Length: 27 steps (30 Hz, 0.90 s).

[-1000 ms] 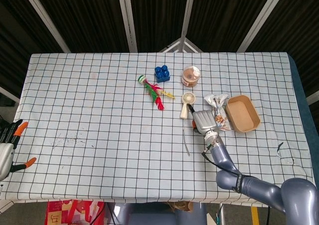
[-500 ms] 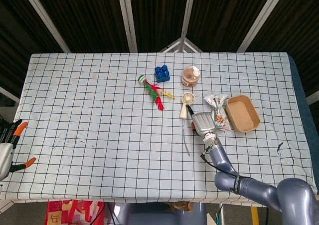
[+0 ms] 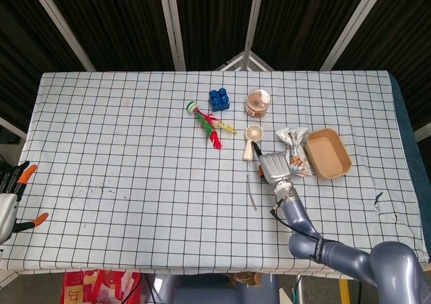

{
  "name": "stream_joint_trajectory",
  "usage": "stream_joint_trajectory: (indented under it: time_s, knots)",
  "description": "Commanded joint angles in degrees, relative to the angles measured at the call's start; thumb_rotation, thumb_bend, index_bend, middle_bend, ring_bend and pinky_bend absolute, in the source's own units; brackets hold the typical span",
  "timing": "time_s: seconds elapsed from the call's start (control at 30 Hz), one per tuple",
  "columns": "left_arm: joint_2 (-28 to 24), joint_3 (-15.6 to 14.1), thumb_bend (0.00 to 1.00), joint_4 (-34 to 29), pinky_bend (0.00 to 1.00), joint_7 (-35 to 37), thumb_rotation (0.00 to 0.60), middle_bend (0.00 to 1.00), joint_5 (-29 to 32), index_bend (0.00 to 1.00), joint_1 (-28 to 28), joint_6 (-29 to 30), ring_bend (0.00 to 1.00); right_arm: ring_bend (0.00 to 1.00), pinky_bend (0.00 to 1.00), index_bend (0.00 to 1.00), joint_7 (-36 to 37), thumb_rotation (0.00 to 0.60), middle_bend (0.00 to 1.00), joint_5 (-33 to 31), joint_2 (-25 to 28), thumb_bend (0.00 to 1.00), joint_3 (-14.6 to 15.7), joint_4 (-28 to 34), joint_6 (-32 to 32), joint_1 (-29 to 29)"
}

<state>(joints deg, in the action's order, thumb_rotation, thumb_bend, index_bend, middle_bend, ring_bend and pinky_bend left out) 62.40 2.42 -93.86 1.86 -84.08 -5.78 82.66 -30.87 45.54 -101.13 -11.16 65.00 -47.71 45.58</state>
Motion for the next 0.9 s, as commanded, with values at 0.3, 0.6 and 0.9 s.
stream_joint_trajectory:
  time_s: [0.3, 0.6, 0.9]
  knots:
    - [0.01, 0.11, 0.03, -0.02, 0.0, 0.05, 0.6, 0.0, 0.27, 0.0, 0.07, 0.11, 0.0, 0.86, 0.85, 0.0, -0.14, 0.6, 0.8, 0.92, 1.24, 0.71, -1.68, 2.3, -3.03, 0.49]
    - [0.03, 0.09, 0.03, 0.02, 0.0, 0.04, 0.6, 0.0, 0.12, 0.0, 0.17, 0.38, 0.0, 0.63, 0.69, 0.0, 4.31, 0.6, 0.62, 8.9, 7.51, 0.71, -4.79, 11.4, -12.09, -1.24]
    - [-0.17, -0.21, 0.03, -0.11, 0.0, 0.17, 0.6, 0.0, -0.33, 0.0, 0.64, 1.09, 0.0, 0.12, 0.18, 0.0, 8.65, 0.6, 0.15, 19.78, 22.79, 0.6, 3.26, 28.23, -22.78, -12.81]
